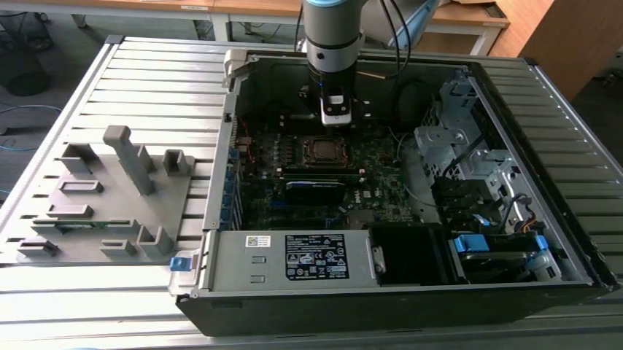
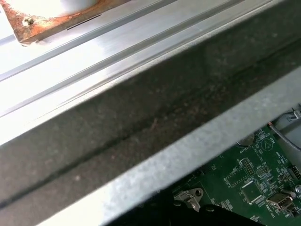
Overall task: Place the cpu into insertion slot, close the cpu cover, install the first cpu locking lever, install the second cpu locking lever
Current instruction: 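Install the first cpu locking lever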
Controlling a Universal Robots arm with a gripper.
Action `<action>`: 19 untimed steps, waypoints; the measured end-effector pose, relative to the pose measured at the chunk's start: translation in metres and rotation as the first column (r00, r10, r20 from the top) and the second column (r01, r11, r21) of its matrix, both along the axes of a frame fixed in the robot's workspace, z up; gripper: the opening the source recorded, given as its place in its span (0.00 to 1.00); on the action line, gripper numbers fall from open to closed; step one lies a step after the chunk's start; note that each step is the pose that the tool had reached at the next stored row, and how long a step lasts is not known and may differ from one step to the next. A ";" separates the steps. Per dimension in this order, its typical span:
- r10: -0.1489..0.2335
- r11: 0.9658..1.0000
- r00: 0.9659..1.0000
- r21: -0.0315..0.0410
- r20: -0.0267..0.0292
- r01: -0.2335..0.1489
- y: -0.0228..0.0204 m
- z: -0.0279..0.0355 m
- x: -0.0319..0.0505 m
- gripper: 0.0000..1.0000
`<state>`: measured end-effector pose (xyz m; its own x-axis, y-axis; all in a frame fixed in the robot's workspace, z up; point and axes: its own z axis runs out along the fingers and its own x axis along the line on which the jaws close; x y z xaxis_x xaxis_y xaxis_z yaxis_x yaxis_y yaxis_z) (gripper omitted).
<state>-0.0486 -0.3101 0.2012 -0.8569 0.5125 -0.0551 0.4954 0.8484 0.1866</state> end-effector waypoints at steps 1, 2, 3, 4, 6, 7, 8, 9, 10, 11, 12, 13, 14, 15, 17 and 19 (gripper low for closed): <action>0.000 1.000 1.000 0.001 0.002 0.000 -0.0003 -0.0001 0.0000 0.10; 0.000 1.000 1.000 0.001 0.003 0.000 -0.0007 -0.0002 0.0000 0.10; 0.000 1.000 1.000 0.002 0.004 0.000 -0.0013 -0.0002 0.0000 0.10; 0.000 1.000 1.000 0.003 0.005 0.000 -0.0021 -0.0004 0.0000 0.10; 0.000 1.000 1.000 0.011 0.009 0.000 -0.0040 -0.0006 0.0000 0.10; 0.000 1.000 1.000 0.013 0.011 0.000 -0.0044 -0.0006 -0.0001 0.10; 0.000 1.000 1.000 0.013 0.012 0.000 -0.0044 -0.0006 -0.0001 0.10; 0.000 1.000 1.000 0.013 0.012 0.000 -0.0044 -0.0006 -0.0001 0.10; 0.000 1.000 1.000 0.013 0.013 -0.001 -0.0045 -0.0006 -0.0002 0.10; 0.000 1.000 1.000 0.014 0.013 -0.001 -0.0045 -0.0006 -0.0002 0.10; 0.000 1.000 1.000 0.014 0.013 0.000 -0.0045 -0.0006 -0.0002 0.10; 0.000 1.000 1.000 0.014 0.013 0.000 -0.0045 -0.0006 -0.0002 0.10; 0.000 1.000 1.000 0.015 0.013 0.000 -0.0045 -0.0003 -0.0003 0.10; 0.000 1.000 1.000 0.015 0.013 0.000 -0.0046 0.0003 -0.0003 0.10; 0.000 1.000 1.000 0.015 0.013 0.000 -0.0045 0.0018 -0.0003 0.10; 0.000 1.000 1.000 0.015 0.013 0.000 -0.0045 0.0032 -0.0003 0.10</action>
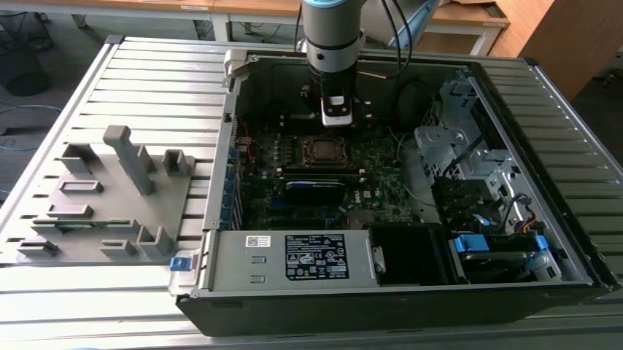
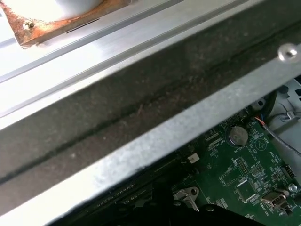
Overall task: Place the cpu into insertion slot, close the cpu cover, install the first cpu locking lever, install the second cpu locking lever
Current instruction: 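Install the first cpu locking lever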
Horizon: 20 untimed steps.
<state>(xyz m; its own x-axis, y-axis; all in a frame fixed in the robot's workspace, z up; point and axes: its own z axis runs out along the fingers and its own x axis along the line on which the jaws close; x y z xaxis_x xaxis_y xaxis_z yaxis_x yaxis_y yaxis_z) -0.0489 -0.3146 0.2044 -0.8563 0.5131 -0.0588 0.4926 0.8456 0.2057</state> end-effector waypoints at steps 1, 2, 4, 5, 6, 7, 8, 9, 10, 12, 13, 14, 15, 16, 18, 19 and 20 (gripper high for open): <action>0.000 1.000 1.000 0.000 0.000 0.000 0.0000 0.0001 0.0000 0.10; 0.000 1.000 1.000 0.001 0.001 0.000 0.0000 0.0001 0.0000 0.10; 0.000 1.000 1.000 0.018 0.003 0.000 0.0000 0.0001 -0.0002 0.10; 0.000 1.000 1.000 0.022 0.005 0.000 -0.0001 0.0001 -0.0003 0.10; 0.000 1.000 1.000 0.022 0.005 0.000 -0.0001 0.0001 -0.0004 0.10; 0.000 1.000 1.000 0.023 0.006 0.000 -0.0002 0.0001 -0.0007 0.10; 0.000 1.000 1.000 0.023 0.008 0.000 -0.0005 -0.0001 -0.0011 0.10; 0.000 1.000 1.000 0.023 0.010 0.000 -0.0006 -0.0003 -0.0020 0.10; 0.001 1.000 1.000 0.023 0.013 -0.001 -0.0006 -0.0008 -0.0030 0.10; 0.001 1.000 1.000 0.023 0.017 -0.002 -0.0006 -0.0017 -0.0042 0.10; 0.001 1.000 1.000 0.023 0.018 -0.002 -0.0007 -0.0020 -0.0043 0.10; 0.002 1.000 1.000 0.025 0.019 -0.002 -0.0007 -0.0022 -0.0043 0.10; 0.002 1.000 1.000 0.026 0.021 -0.002 -0.0006 -0.0025 -0.0043 0.10; 0.002 1.000 1.000 0.028 0.022 -0.003 -0.0006 -0.0027 -0.0043 0.10; 0.002 1.000 1.000 0.028 0.022 -0.003 -0.0006 -0.0027 -0.0043 0.10; 0.002 1.000 1.000 0.028 0.022 -0.003 -0.0006 -0.0027 -0.0044 0.10; 0.002 1.000 1.000 0.028 0.022 -0.003 -0.0006 -0.0027 -0.0044 0.10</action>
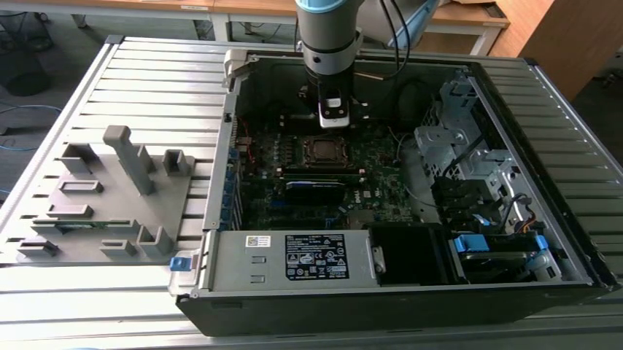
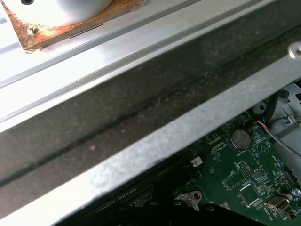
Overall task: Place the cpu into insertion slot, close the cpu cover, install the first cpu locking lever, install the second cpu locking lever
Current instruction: 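Install the first cpu locking lever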
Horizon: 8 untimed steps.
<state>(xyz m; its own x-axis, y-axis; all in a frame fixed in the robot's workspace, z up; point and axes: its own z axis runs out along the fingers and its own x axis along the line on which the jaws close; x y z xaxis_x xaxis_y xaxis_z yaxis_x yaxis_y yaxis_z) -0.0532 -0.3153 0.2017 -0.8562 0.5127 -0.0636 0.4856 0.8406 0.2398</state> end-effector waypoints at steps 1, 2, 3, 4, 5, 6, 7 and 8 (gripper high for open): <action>0.000 1.000 1.000 0.000 0.000 0.000 0.0000 -0.0001 -0.0001 0.10; 0.000 1.000 1.000 0.000 0.001 0.000 0.0000 -0.0003 -0.0006 0.10; 0.000 1.000 1.000 0.001 0.002 0.000 -0.0001 -0.0005 -0.0014 0.10; 0.000 1.000 1.000 0.002 0.003 0.000 -0.0001 -0.0008 -0.0021 0.10; 0.000 1.000 1.000 0.004 0.005 0.000 -0.0001 -0.0014 -0.0029 0.10; 0.000 1.000 1.000 0.005 0.007 0.000 -0.0002 -0.0019 -0.0037 0.10; 0.001 1.000 1.000 0.007 0.009 -0.001 -0.0003 -0.0023 -0.0045 0.10; 0.001 1.000 1.000 0.009 0.011 -0.001 -0.0004 -0.0027 -0.0054 0.10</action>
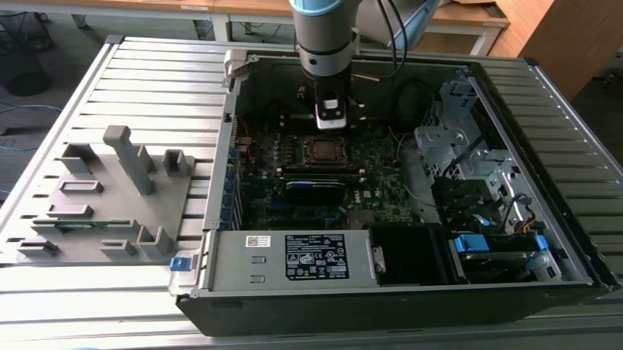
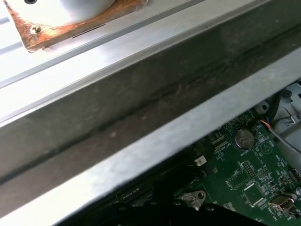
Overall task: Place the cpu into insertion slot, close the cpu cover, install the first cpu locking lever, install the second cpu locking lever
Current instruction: 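Install the first cpu locking lever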
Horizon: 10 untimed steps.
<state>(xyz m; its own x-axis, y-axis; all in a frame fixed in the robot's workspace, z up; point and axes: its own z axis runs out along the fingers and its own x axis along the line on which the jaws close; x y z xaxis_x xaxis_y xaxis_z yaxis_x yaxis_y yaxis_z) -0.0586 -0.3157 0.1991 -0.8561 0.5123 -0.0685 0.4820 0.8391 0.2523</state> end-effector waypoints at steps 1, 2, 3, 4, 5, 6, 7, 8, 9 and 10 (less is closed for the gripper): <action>0.000 1.000 1.000 0.001 0.003 0.000 0.0000 -0.0003 -0.0008 0.10; 0.001 1.000 1.000 0.002 0.004 -0.001 -0.0001 -0.0005 -0.0014 0.10; 0.001 1.000 1.000 0.002 0.005 -0.001 0.0000 -0.0005 -0.0015 0.10; 0.002 1.000 1.000 0.002 0.006 -0.002 0.0000 -0.0006 -0.0015 0.10; 0.002 1.000 1.000 0.002 0.007 -0.002 0.0000 -0.0008 -0.0015 0.10; 0.002 1.000 1.000 0.002 0.007 -0.002 -0.0001 -0.0009 -0.0016 0.10; 0.003 1.000 1.000 0.002 0.007 -0.003 -0.0005 -0.0010 -0.0016 0.10; 0.003 1.000 1.000 0.002 0.007 -0.003 -0.0012 -0.0010 -0.0016 0.10; 0.004 1.000 1.000 0.002 0.007 -0.004 -0.0017 -0.0011 -0.0016 0.10; 0.004 1.000 1.000 0.002 0.007 -0.004 -0.0017 -0.0011 -0.0016 0.10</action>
<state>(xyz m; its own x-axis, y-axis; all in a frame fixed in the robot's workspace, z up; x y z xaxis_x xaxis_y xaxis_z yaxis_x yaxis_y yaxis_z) -0.0602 -0.3173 0.1980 -0.8574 0.5094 -0.0732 0.4774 0.8403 0.2569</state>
